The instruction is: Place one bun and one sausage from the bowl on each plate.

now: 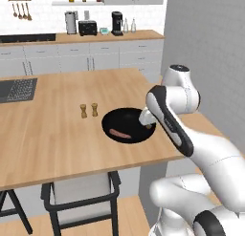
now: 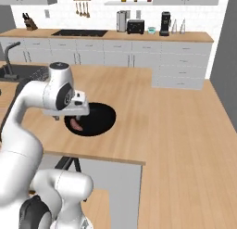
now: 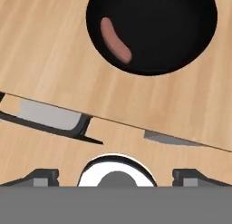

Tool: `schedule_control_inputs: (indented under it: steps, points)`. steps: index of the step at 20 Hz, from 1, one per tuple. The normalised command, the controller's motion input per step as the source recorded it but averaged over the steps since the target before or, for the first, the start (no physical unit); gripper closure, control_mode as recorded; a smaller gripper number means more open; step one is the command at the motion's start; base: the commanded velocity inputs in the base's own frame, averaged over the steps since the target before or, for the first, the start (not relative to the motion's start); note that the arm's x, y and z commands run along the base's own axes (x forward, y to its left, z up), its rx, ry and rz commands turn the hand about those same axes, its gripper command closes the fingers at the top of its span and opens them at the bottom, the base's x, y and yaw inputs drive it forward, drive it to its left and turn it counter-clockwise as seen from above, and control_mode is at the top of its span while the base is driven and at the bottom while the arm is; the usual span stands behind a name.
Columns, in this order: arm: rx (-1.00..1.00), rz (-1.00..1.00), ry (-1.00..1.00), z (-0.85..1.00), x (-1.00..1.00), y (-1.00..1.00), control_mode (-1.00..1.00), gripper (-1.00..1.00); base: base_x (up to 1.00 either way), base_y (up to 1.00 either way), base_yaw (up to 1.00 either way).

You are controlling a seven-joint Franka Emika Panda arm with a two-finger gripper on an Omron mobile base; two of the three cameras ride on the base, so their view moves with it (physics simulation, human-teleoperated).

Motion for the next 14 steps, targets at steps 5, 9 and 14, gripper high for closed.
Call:
schedule_control_inputs:
  steps: [5, 9, 14]
  points:
    - [0.0, 0.26, 0.1, -0.35, 0.97, 0.36, -1.0, -1.0, 0.0, 0.0, 0.0]
    - [0.0, 0.1, 0.13, -0.31, 0.87, 0.17, -1.0, -1.0, 0.0, 0.0, 0.0]
    - [0.0, 0.09, 0.07, -0.44, 0.94, 0.12, -1.0, -1.0, 0.0, 0.0, 0.0]
